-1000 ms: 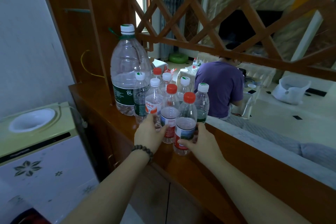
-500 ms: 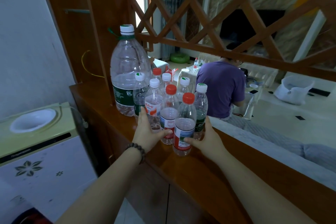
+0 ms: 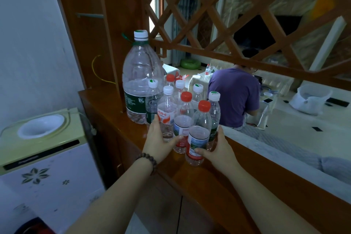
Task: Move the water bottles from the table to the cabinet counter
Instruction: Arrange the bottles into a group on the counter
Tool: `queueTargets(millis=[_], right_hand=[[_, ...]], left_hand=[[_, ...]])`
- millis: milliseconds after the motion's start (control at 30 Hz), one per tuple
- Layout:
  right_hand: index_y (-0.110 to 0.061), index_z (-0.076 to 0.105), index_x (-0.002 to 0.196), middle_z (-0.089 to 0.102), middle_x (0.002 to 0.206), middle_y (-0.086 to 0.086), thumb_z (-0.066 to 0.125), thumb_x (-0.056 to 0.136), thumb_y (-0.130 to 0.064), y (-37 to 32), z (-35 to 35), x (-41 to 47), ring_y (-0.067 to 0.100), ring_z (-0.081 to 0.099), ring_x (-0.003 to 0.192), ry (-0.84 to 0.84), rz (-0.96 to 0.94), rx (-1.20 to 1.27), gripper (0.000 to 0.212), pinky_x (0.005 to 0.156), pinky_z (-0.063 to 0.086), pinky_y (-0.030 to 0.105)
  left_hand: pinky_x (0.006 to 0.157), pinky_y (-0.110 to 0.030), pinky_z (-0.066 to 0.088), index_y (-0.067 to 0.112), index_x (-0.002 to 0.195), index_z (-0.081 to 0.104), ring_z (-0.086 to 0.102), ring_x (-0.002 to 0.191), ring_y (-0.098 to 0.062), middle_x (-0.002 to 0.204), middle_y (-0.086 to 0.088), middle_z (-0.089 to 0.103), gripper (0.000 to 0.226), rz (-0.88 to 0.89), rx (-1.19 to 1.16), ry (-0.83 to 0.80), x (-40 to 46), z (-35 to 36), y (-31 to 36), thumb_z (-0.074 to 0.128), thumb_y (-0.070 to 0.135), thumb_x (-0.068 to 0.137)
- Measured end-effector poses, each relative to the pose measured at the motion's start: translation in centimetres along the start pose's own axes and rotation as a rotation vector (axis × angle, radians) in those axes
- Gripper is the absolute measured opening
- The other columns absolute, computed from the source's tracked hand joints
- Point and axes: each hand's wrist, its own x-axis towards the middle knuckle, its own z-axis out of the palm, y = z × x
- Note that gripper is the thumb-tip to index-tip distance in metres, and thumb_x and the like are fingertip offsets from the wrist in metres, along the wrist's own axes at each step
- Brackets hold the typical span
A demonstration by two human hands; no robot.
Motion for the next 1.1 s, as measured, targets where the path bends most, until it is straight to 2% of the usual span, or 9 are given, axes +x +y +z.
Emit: queueTargets(millis=[133,267,367,467,567,833,1100], right_hand=[[-0.037,0.027,0.138,0.050,0.138,-0.009,0.076,0.050,-0.069,-0.3,0.0,-0.6,0.015,0.048,0.127,0.000,0.039,-0.043,0.106,0.102,0.046,0.047],[-0.028,0.014,0.149,0.029,0.155,0.001,0.052,0.068,-0.078,-1.2,0.3,-2.1,0.020,0.028,0.142,0.070,0.062,-0.222,0.102,0.112,0.034,0.048],[-0.018,0.008,0.152,0.014,0.160,0.006,0.042,0.081,-0.073,-2.2,0.7,-4.0,0.021,0.010,0.148,0.144,0.038,-0.360,0.097,0.120,0.017,0.041],[-0.013,0.005,0.153,0.006,0.161,0.006,0.040,0.088,-0.065,-3.2,1.3,-5.9,0.020,0.001,0.148,0.225,-0.019,-0.442,0.091,0.120,0.009,0.037],[-0.014,0.004,0.152,0.005,0.161,0.005,0.039,0.089,-0.063,-4.1,2.0,-7.8,0.018,-0.002,0.148,0.250,-0.059,-0.473,0.088,0.121,0.007,0.039],[-0.019,0.004,0.153,0.001,0.162,0.002,0.035,0.090,-0.064,-5.4,3.5,-13.1,0.017,-0.007,0.148,0.180,-0.095,-0.543,0.083,0.121,0.002,0.041],[-0.025,0.005,0.153,0.002,0.162,0.002,0.022,0.091,-0.068,-5.2,1.2,-21.6,0.022,-0.006,0.149,0.114,-0.149,-0.694,0.078,0.120,0.002,0.046]], left_hand=[[0.115,-0.047,0.029,0.026,0.153,0.005,0.014,0.147,-0.018,0.160,-0.001,0.015,0.104,0.004,0.143,0.029,-1.9,-1.0,0.9,0.057,0.071,0.075],[0.117,-0.047,0.021,0.018,0.153,0.005,0.009,0.148,-0.021,0.161,-0.005,0.011,0.093,0.001,0.293,0.077,-3.6,-2.1,1.0,0.045,0.067,0.085],[0.118,-0.046,0.016,0.018,0.153,0.009,0.008,0.148,-0.021,0.161,-0.004,0.011,0.088,0.012,0.408,0.097,-4.8,-3.1,1.0,0.036,0.069,0.087],[0.117,-0.045,0.012,0.019,0.153,0.012,0.006,0.148,-0.020,0.161,-0.002,0.011,0.089,0.038,0.457,0.108,-5.9,-4.0,1.2,0.029,0.073,0.085],[0.117,-0.045,0.008,0.019,0.153,0.013,0.005,0.148,-0.020,0.161,-0.001,0.011,0.084,0.044,0.484,0.117,-7.3,-4.8,1.4,0.032,0.069,0.089],[0.118,-0.044,0.005,0.022,0.153,0.009,0.002,0.148,-0.019,0.161,-0.001,0.010,0.080,0.008,0.594,0.141,-14.3,-7.1,2.6,0.029,0.066,0.090],[0.118,-0.045,0.003,0.023,0.153,0.008,0.001,0.149,-0.019,0.161,-0.001,0.009,0.079,-0.042,0.674,0.213,-25.3,-7.4,6.0,0.027,0.066,0.090]])
